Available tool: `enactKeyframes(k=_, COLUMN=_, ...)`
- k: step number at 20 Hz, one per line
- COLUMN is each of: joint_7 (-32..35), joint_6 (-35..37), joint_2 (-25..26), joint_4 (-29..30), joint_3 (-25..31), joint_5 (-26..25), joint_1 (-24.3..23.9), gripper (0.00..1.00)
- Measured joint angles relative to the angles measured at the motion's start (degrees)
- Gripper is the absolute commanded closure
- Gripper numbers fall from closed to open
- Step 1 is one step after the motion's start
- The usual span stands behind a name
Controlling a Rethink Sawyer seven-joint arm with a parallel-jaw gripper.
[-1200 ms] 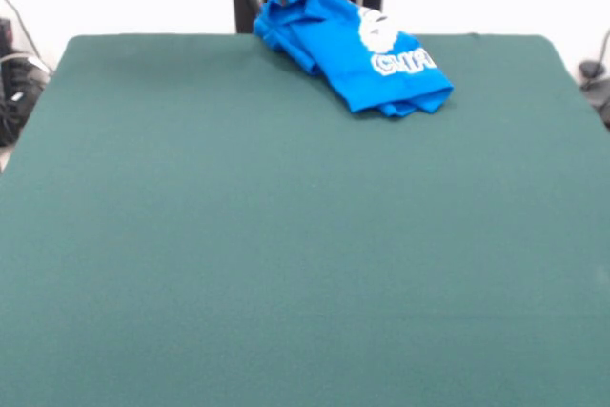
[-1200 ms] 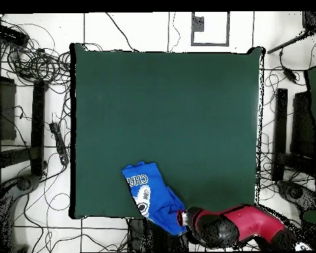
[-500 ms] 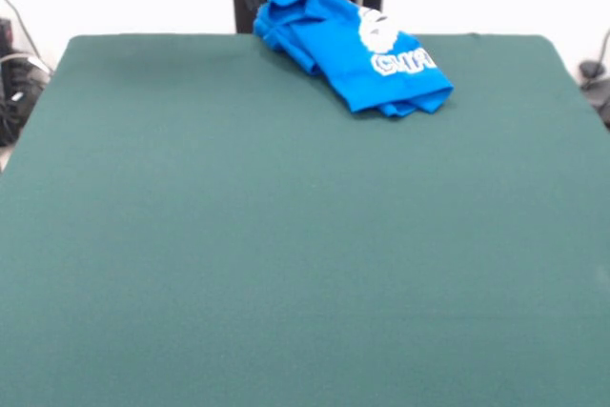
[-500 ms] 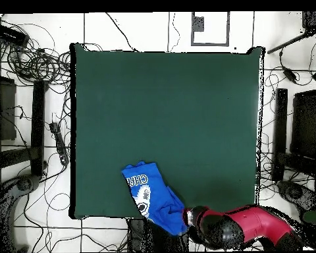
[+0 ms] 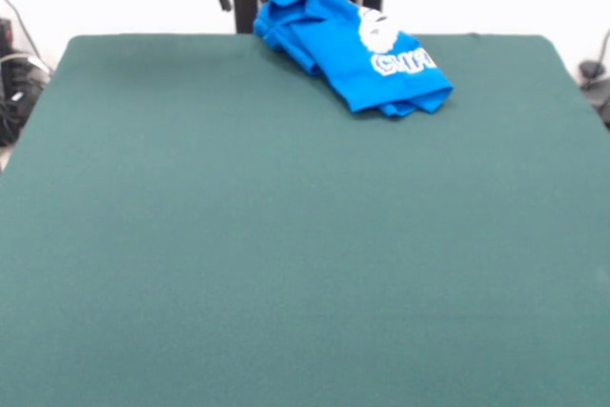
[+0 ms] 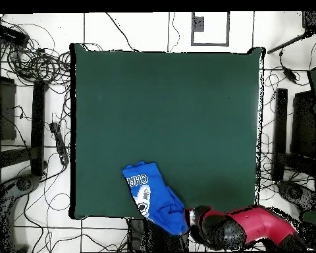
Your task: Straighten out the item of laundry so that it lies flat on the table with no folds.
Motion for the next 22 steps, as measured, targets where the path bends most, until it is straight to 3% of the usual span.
enactKeyframes(k=22, joint_7=0.0, joint_6=0.0, joint_2=-0.8, joint_4=1.3, joint_3=-0.4, joint_5=-2.3, joint_1=1.9, gripper=0.0)
